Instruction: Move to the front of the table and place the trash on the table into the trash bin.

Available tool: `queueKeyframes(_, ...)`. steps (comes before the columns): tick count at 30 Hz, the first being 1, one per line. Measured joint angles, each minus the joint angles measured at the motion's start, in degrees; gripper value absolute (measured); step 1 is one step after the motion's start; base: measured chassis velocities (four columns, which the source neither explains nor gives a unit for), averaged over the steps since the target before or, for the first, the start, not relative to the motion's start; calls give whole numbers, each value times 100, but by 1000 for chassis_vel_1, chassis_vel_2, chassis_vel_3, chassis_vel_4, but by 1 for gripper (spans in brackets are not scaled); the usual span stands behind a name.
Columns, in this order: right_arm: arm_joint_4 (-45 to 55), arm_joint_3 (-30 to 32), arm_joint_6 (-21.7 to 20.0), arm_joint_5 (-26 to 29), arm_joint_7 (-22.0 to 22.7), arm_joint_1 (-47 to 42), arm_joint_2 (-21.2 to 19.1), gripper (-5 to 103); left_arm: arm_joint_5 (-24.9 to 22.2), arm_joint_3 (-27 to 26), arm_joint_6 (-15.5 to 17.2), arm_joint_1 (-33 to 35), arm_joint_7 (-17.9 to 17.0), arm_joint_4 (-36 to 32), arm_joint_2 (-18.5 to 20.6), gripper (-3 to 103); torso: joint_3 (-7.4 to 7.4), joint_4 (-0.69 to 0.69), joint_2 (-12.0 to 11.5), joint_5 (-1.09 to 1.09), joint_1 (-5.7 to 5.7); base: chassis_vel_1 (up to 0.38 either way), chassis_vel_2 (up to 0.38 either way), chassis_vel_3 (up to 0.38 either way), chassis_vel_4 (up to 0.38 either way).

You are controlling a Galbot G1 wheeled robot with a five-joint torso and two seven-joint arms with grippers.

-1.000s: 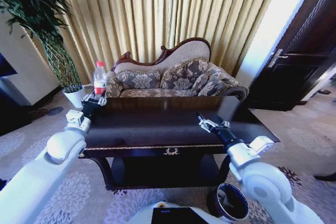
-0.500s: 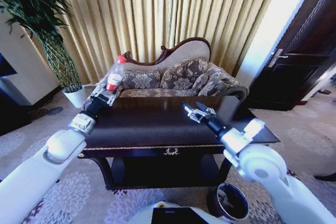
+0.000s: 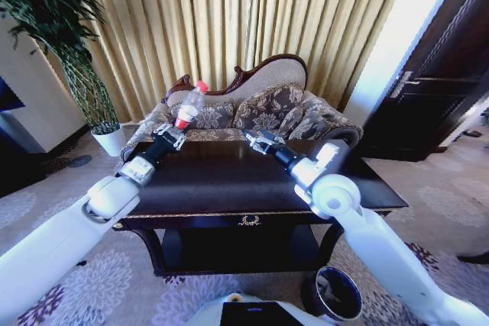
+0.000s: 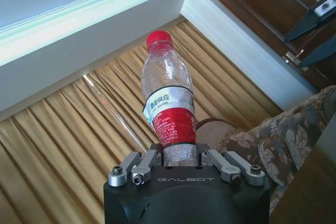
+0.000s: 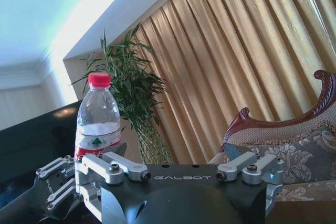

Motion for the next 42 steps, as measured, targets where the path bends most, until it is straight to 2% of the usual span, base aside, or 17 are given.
queueKeyframes(4,-63,-54,0,-3,0,115,4,100,-20,262,89,-256,-24,-4,-33,28,0,0,0,0,0,0,0,0,0)
queueKeyframes(6,-116,-86,5,1,0,254,1,100,-44,653,134,-631,-90,-7,-74,28,-1,1,0,0,0,0,0,0,0)
queueKeyframes(11,-128,-114,18,-1,-10,382,30,100,-110,1156,221,-1092,-189,-13,-148,28,-1,0,0,0,0,0,0,0,0)
queueKeyframes(18,-188,-147,21,-41,-15,509,183,100,-118,1546,274,-1413,-223,21,-179,28,-1,2,0,0,-1,0,0,0,0)
queueKeyframes(25,-247,-232,28,-155,-18,660,280,100,-145,2181,292,-1901,-265,99,-204,28,-1,1,1,0,-1,0,0,0,0)
queueKeyframes(42,-161,-150,33,-261,-30,567,284,100,-396,3027,464,-2572,-352,70,-500,28,-1,0,1,1,0,0,0,0,0)
